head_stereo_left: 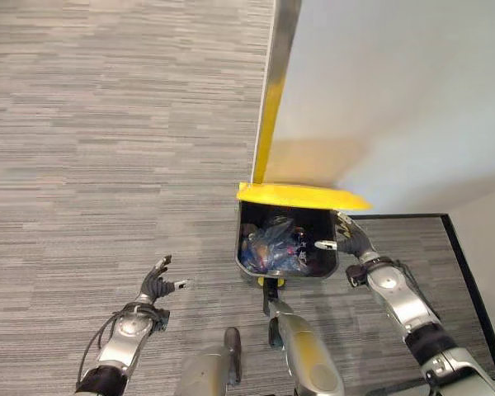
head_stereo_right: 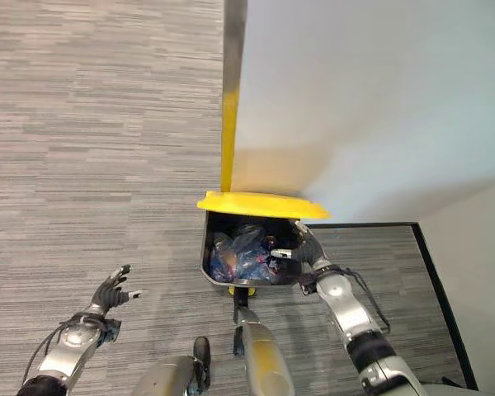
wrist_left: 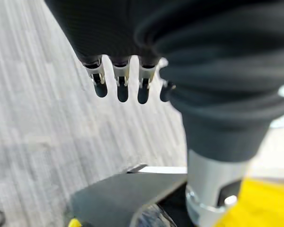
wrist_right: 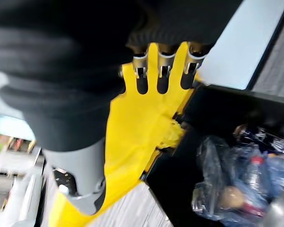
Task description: Gather garbage on tea table into small bin, then transfer packed bag to large trash can.
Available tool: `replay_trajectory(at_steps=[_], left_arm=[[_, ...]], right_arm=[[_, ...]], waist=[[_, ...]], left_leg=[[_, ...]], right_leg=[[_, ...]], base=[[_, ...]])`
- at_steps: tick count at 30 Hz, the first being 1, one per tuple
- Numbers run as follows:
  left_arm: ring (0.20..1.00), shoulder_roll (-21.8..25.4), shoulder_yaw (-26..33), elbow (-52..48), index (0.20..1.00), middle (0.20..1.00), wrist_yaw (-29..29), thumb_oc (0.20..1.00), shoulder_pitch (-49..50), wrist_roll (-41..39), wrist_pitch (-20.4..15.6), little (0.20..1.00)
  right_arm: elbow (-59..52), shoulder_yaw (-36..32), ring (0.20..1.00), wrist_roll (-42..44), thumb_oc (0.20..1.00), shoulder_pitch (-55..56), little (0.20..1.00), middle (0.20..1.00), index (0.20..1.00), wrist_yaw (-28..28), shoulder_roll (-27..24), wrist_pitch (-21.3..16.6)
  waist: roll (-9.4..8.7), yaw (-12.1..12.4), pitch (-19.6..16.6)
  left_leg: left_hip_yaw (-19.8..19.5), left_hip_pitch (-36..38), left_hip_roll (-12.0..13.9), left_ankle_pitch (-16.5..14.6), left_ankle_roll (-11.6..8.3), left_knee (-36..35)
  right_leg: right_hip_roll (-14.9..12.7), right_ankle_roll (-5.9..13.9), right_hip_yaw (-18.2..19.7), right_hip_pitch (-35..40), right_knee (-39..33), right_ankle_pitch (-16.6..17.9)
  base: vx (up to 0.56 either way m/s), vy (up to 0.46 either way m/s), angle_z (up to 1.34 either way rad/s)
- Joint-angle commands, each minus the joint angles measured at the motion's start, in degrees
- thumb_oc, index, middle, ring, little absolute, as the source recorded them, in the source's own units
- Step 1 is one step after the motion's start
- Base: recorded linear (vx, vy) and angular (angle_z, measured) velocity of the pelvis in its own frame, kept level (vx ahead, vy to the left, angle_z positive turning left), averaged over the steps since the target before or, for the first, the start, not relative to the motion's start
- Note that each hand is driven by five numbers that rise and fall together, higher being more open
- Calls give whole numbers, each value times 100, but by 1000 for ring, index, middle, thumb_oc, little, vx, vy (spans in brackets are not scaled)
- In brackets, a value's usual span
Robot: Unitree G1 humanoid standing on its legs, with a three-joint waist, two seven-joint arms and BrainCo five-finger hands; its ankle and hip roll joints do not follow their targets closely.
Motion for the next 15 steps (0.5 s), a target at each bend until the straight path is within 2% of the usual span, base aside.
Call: replay_trajectory(at_steps=[1, 2, 3, 5, 6, 7, 8, 10, 15], left_arm=[[1000, 49, 148, -442, 1000, 1000, -51, 1000, 91, -125, -181, 1000], [1000, 50, 148, -443, 1000, 1000, -51, 1000, 92, -125, -181, 1000], [1000, 26, 269, -419, 1000, 1000, -88, 1000, 224, -101, -151, 1000], [1000, 22, 354, -287, 1000, 1000, -39, 1000, 266, -88, -123, 1000], [1000, -7, 370, -288, 1000, 1000, -30, 1000, 321, -146, -142, 1000], [1000, -27, 386, -291, 1000, 1000, -29, 1000, 385, -147, -118, 1000], [1000, -59, 401, -214, 1000, 1000, -28, 1000, 417, -141, -111, 1000], [1000, -90, 388, -182, 1000, 1000, -38, 1000, 453, -152, -102, 1000], [1000, -191, 421, -111, 1000, 1000, -124, 1000, 604, -143, -57, 1000]], right_arm=[[-268, 56, 1000, -125, 1000, -116, 1000, 1000, 1000, 35, -198, -289], [-268, 57, 1000, -125, 1000, -116, 1000, 1000, 1000, 35, -197, -289], [-215, -80, 1000, -221, 1000, 161, 1000, 1000, 1000, 79, -156, -282], [-55, -164, 1000, -279, 1000, 378, 1000, 1000, 1000, 57, -81, -299], [-1, -186, 1000, -314, 1000, 450, 1000, 1000, 1000, 60, -67, -282], [190, -166, 1000, -473, 1000, 601, 1000, 1000, 1000, 72, -49, -213], [329, -136, 1000, -501, 1000, 668, 1000, 1000, 1000, 75, -24, -196], [400, -161, 1000, -535, 1000, 767, 1000, 1000, 1000, 82, -17, -173], [703, -305, 1000, -491, 1000, 1080, 1000, 1000, 1000, 124, -46, -115]], waist=[[421, 161, -249], [419, 160, -253], [537, 232, -370], [563, 299, -512], [512, 332, -579], [337, 382, -774], [274, 396, -868], [260, 377, -927], [229, 316, -1172]], left_leg=[[-39, 174, 54, -289, -90, -422], [-39, 170, 52, -286, -89, -423], [-84, 204, 243, -137, -147, -700], [-95, 214, 379, 54, -219, -894], [-156, 245, 374, 50, -268, -949], [-94, 218, 376, 124, -335, -1005], [-14, 196, 423, 142, -388, -1008], [-20, 230, 449, 161, -431, -1069], [19, 454, 533, 209, -523, -1302]], right_leg=[[244, -472, -70, -231, 943, 14], [242, -472, -70, -237, 945, 14], [224, -647, -59, -65, 1443, -437], [181, -638, 97, 327, 1543, -626], [204, -694, 141, 638, 1189, -808], [272, -711, 189, 1046, 415, -912], [316, -680, 182, 1235, 37, -892], [381, -682, 268, 1355, -206, -846], [392, -728, 169, 1762, -744, -763]], base=[[-130, -8, -18], [-102, -34, -20], [-48, -62, -21], [-8, -122, -12], [62, -199, -12], [78, -240, -15], [48, -176, -17], [38, -110, -27], [63, -83, -6]])
